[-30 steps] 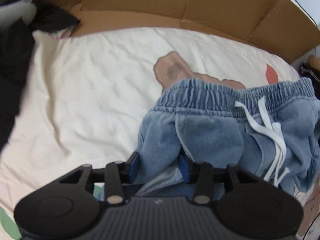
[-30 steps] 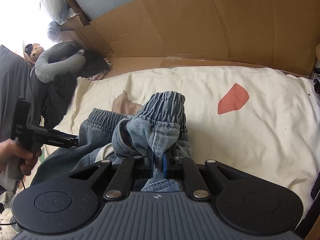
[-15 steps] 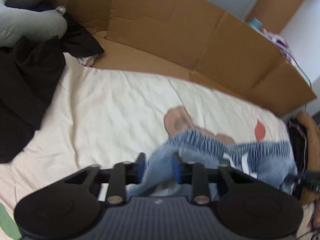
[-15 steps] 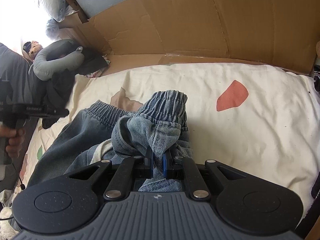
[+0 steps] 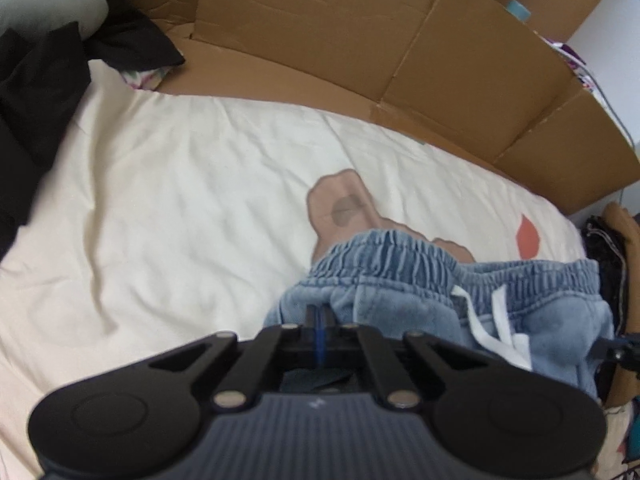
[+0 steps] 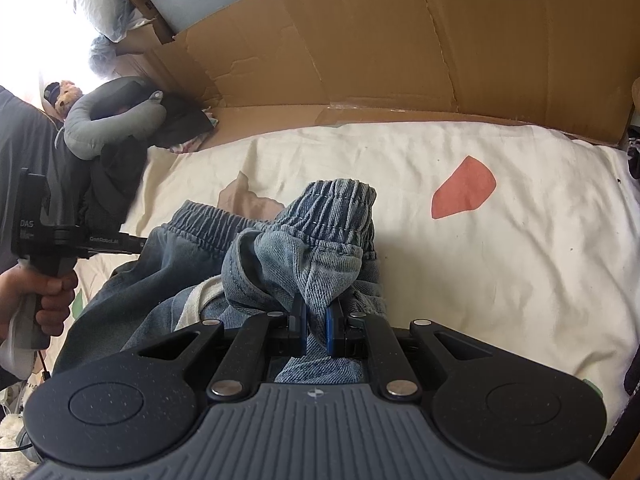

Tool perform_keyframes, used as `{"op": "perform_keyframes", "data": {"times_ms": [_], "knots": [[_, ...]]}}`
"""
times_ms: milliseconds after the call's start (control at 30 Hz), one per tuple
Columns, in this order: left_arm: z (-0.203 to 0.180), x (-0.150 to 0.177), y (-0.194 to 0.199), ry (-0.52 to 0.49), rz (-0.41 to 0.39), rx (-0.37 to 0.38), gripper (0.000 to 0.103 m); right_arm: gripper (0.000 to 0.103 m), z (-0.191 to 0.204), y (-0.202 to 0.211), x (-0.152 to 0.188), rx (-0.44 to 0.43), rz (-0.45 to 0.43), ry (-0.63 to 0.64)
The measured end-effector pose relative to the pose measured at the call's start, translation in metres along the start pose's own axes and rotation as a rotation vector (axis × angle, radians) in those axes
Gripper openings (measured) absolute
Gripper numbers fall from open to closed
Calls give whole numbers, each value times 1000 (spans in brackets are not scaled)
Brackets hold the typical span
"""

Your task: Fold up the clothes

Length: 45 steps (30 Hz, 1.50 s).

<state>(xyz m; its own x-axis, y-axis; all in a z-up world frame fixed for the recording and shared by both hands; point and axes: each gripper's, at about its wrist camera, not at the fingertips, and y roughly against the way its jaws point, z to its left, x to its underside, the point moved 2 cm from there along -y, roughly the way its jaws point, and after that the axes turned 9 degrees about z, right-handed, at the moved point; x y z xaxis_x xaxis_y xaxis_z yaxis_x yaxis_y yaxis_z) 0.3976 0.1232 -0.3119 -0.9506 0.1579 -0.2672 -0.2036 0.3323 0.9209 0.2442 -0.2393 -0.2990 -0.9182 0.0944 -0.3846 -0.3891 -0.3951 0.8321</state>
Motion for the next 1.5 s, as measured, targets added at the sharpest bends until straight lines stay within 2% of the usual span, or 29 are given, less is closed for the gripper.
{"op": "perform_keyframes", "data": {"times_ms": [167, 267, 400, 500, 900, 967, 1067, 1100, 1133, 1267, 1367, 1500], "knots": [[-7, 12, -1, -32, 15, 18, 0, 7, -1, -2, 0, -1, 5, 2], [-1, 15, -18, 13, 58, 23, 0, 7, -1, -3, 0, 0, 6, 3], [8, 11, -35, 57, 78, 32, 2, 7, 0, -4, 2, 0, 14, 8], [8, 7, -37, 47, 85, 23, 2, 7, 0, -4, 2, 0, 14, 6], [21, -10, 18, 5, 59, -23, 2, 7, -2, -4, 2, -1, 14, 3], [28, -18, 26, 14, 40, -35, 6, 7, -2, -4, 2, 0, 15, 4], [37, -28, 20, 39, 52, -24, 15, 7, -3, -4, 1, 1, 16, 6], [40, -30, 16, 44, 63, -10, 23, 7, -3, -4, 1, 2, 17, 7], [41, -30, 10, 46, 77, 3, 26, 7, -3, -4, 1, 3, 18, 7], [46, -32, -10, 56, 117, 28, 29, 7, -3, -4, 0, 5, 18, 6], [50, -33, -18, 66, 120, 28, 39, 7, -3, -5, 1, 6, 19, 4], [54, -37, -27, 76, 135, 43, 40, 7, -4, -8, 0, 9, 22, 4]]}}
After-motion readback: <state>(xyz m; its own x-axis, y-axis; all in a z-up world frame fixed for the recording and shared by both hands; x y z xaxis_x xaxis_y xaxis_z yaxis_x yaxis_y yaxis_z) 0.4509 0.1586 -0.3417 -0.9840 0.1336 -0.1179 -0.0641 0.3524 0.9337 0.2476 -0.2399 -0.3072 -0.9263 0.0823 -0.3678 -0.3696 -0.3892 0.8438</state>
